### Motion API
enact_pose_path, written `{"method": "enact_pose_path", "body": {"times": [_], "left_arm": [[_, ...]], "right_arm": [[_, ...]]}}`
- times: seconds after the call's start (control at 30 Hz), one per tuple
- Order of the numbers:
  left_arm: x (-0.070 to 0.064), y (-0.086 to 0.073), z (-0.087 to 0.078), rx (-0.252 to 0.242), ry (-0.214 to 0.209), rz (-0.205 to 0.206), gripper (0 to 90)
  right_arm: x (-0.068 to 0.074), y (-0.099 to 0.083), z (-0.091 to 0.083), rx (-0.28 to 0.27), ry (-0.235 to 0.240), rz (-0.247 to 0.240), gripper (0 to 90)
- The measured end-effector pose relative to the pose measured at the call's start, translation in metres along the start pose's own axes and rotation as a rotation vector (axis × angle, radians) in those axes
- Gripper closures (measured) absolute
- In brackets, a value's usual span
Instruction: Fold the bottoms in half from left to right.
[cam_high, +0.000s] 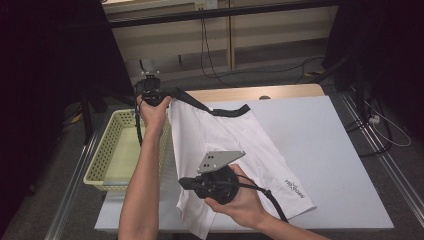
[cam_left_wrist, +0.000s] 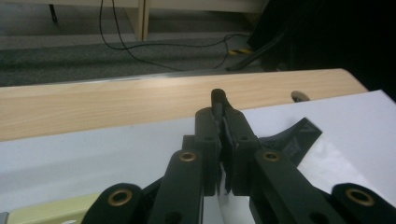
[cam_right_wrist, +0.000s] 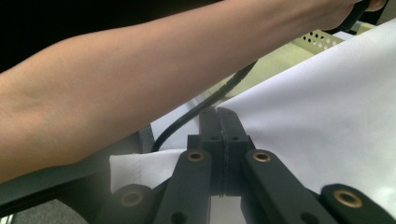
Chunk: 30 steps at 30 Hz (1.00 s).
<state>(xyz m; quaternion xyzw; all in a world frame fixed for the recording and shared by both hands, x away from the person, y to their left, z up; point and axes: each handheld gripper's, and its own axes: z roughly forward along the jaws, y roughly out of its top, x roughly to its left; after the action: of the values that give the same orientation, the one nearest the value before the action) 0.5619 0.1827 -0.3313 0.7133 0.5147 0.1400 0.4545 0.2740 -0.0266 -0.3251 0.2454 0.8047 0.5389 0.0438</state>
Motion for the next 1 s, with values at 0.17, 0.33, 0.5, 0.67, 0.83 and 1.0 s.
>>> {"method": "enact_pose_path", "body": {"times": [0.17,0.33,0.5,0.67,0.83,1.0], "left_arm": [[0.002,0.002,-0.005,-0.007,0.007,-0.001,85.6],[0.008,0.005,-0.011,-0.011,0.018,-0.007,85.6],[0.013,0.009,-0.014,-0.009,0.032,-0.011,85.6],[0.014,0.013,-0.02,-0.022,0.044,-0.011,85.6],[0.014,0.016,-0.029,-0.02,0.058,0.01,85.6],[0.02,0.019,-0.037,-0.014,0.103,-0.004,85.6]], "right_arm": [[0.003,0.002,0.003,-0.008,0.016,0.001,90.0],[0.003,0.004,0.003,-0.013,0.015,-0.005,90.0],[0.001,0.006,0.001,-0.029,0.012,-0.004,90.0],[0.0,0.008,0.001,-0.031,0.014,-0.004,90.0],[0.003,0.009,-0.002,-0.039,0.013,-0.015,90.0],[0.001,0.009,-0.006,-0.051,0.008,-0.01,90.0]]}}
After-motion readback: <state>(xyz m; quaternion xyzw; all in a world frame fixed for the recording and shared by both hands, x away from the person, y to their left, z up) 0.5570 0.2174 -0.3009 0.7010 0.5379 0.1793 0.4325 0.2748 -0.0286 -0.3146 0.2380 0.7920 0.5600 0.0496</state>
